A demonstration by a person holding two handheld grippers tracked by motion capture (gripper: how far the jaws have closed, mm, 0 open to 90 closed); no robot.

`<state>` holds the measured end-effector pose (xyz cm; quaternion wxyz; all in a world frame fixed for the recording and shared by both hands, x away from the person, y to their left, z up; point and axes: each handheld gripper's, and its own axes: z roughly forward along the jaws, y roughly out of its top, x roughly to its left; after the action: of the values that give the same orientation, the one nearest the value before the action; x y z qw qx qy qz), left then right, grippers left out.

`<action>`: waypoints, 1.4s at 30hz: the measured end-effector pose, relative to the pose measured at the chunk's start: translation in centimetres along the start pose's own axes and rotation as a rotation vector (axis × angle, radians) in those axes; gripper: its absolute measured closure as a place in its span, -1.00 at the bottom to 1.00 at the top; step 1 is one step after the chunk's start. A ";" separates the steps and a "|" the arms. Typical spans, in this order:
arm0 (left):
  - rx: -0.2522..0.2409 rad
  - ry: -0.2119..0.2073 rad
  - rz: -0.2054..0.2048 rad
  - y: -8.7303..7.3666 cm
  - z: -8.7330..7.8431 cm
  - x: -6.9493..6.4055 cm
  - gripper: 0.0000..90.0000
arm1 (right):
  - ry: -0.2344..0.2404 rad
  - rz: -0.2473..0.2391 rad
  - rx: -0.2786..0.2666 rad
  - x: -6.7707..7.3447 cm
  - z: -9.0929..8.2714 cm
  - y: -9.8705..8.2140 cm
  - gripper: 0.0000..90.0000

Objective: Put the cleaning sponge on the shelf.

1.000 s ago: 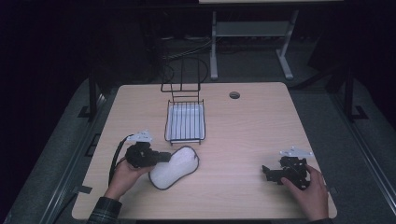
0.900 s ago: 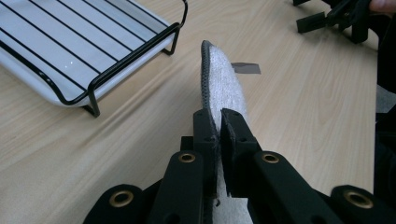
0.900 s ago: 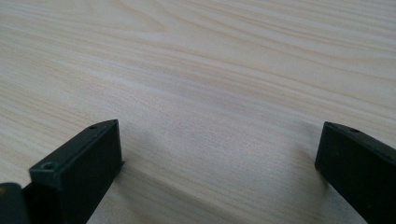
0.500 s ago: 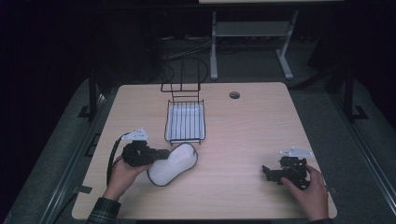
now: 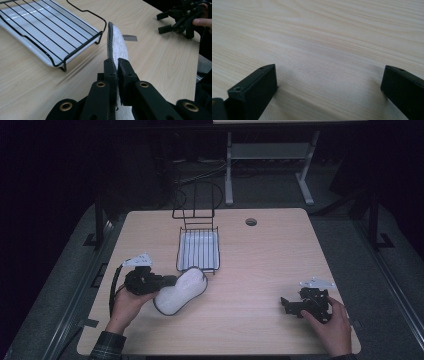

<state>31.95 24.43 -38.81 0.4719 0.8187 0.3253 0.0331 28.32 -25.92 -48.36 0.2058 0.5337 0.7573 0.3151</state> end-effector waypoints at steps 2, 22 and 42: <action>-0.005 0.005 0.002 0.1 -0.2 0.1 0.91 | 0.000 0.000 0.000 0.0 0.0 0.0 -1.00; -0.058 0.048 -0.036 1.5 -0.9 1.7 0.91 | 0.000 0.000 0.000 0.0 0.0 0.0 -1.00; -0.074 0.094 -0.045 4.0 -0.6 3.9 0.91 | -0.001 0.001 0.000 0.0 0.0 0.0 -1.00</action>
<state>36.84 25.72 -36.27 0.4867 0.7908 0.3639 0.0728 28.32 -25.91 -48.35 0.2060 0.5341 0.7570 0.3151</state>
